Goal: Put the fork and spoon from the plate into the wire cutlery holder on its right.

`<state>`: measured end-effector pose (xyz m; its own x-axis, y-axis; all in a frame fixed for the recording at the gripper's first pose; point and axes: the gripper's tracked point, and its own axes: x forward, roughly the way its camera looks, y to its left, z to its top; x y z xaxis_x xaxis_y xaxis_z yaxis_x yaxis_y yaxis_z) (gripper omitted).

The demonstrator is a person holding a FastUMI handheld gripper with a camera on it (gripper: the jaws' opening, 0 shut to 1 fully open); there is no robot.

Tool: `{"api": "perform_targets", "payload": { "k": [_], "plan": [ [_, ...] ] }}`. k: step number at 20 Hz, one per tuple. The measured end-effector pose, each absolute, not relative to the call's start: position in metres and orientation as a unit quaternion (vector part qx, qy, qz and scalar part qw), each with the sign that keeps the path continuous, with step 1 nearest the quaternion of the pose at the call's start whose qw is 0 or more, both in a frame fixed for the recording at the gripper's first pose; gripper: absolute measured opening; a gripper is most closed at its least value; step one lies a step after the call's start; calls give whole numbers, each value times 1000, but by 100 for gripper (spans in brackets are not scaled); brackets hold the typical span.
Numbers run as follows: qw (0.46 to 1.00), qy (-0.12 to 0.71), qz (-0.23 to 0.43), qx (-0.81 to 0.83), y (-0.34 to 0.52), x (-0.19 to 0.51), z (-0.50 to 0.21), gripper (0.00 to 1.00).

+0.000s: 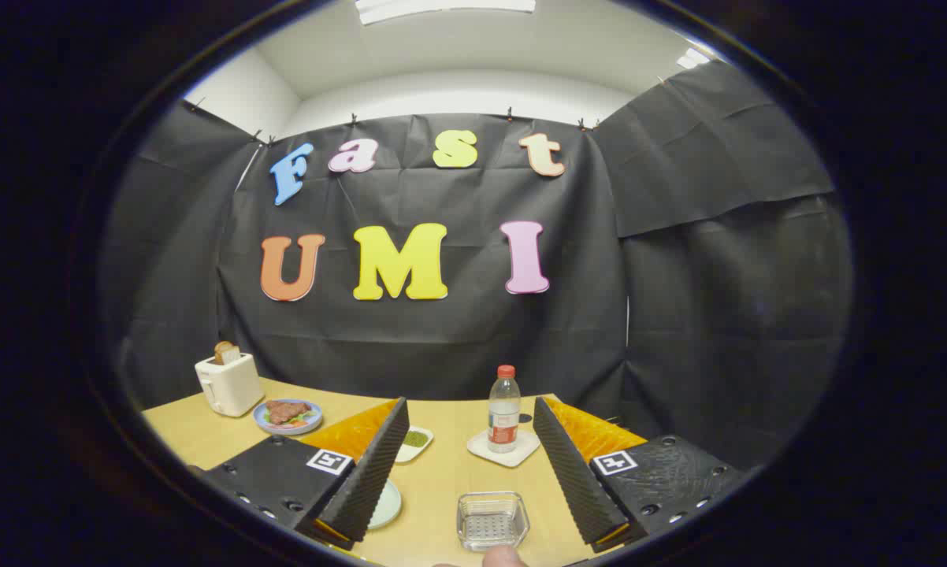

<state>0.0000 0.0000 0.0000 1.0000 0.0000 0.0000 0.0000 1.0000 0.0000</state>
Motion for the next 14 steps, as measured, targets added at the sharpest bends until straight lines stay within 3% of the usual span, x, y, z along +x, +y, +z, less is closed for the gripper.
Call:
{"api": "perform_targets", "payload": {
  "k": [14],
  "plan": [
    [1000,5,2,17,7,2,0,94]
  ]
}}
